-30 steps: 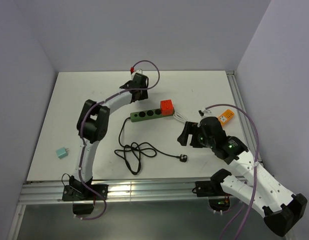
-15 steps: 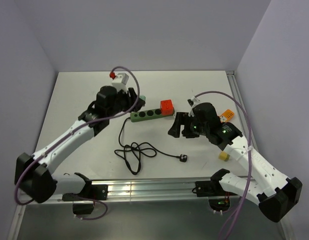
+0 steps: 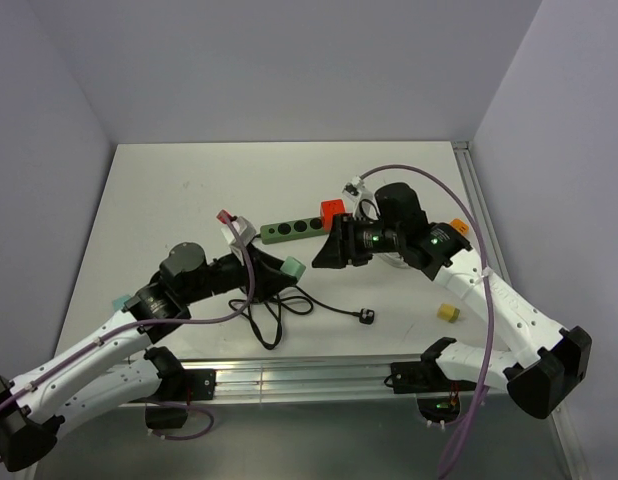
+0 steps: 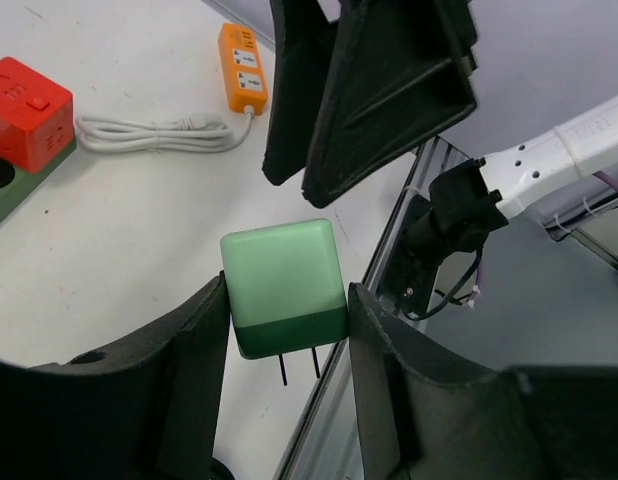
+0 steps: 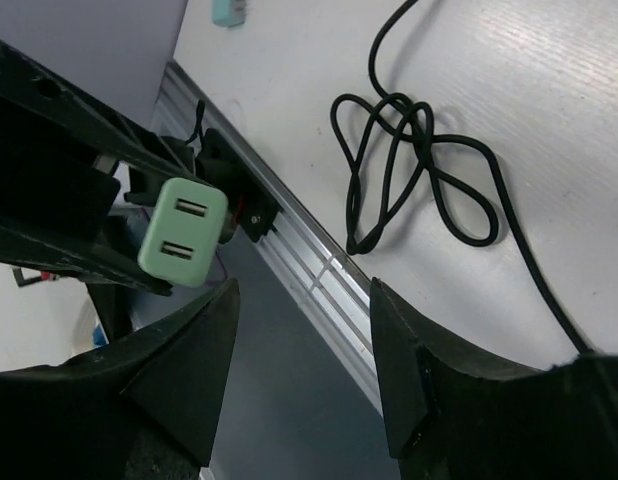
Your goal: Insert the plug
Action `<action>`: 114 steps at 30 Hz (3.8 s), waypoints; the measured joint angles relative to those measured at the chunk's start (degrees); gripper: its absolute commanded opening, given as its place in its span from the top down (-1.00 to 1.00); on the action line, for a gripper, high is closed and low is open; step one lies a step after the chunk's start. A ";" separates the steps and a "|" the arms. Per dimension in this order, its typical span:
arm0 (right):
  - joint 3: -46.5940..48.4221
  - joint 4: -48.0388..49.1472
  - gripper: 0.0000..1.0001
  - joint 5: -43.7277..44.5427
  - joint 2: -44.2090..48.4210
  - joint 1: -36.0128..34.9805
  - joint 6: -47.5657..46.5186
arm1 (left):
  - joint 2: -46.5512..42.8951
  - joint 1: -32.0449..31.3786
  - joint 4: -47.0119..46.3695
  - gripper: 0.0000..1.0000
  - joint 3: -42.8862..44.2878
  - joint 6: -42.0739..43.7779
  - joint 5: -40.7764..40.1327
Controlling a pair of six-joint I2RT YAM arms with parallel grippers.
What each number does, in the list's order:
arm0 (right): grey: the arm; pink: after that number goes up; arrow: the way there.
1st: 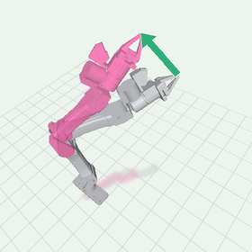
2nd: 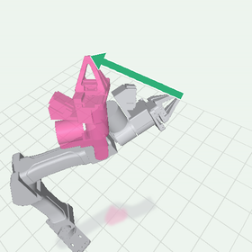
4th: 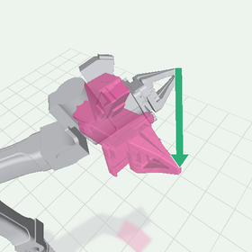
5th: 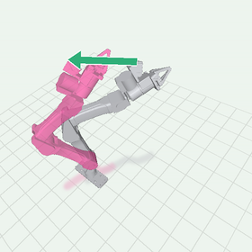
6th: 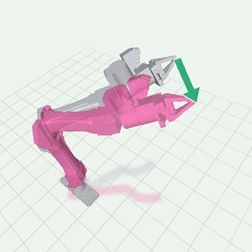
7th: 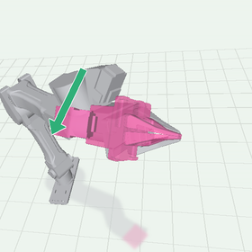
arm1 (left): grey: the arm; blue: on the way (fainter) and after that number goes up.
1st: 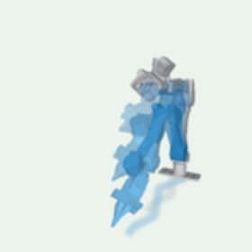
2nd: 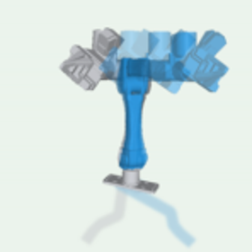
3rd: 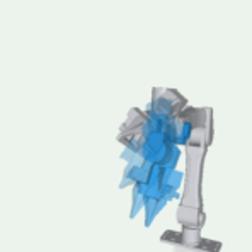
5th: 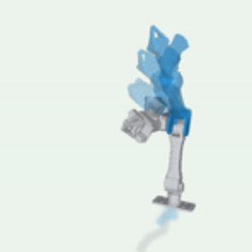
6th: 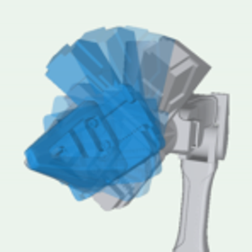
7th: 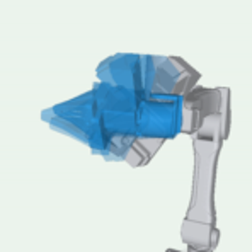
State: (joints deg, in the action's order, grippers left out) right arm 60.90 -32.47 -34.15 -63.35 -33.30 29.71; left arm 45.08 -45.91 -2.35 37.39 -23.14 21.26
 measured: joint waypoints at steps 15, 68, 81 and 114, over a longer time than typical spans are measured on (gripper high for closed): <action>1.51 0.24 -0.54 5.14 -1.27 -7.06 4.57 | -0.31 -11.08 -5.31 0.99 -4.50 3.67 -27.96; -2.08 17.51 1.00 -13.53 9.11 -12.61 -8.17 | -10.08 -17.73 -20.52 -0.31 -12.39 3.26 -8.87; -2.56 17.42 1.00 -11.93 9.22 -15.02 -11.89 | -8.02 -17.73 -24.72 0.27 -11.98 -1.31 -5.57; 20.90 -3.32 -0.29 17.84 -5.81 -16.59 9.81 | -1.75 -18.03 -11.85 0.99 -4.28 16.87 -33.51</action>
State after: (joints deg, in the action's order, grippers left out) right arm 81.80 -35.79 -16.32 -69.17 -49.89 39.53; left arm 43.33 -63.94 -14.20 33.10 -6.26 -12.25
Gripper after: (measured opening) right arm 0.681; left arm 0.353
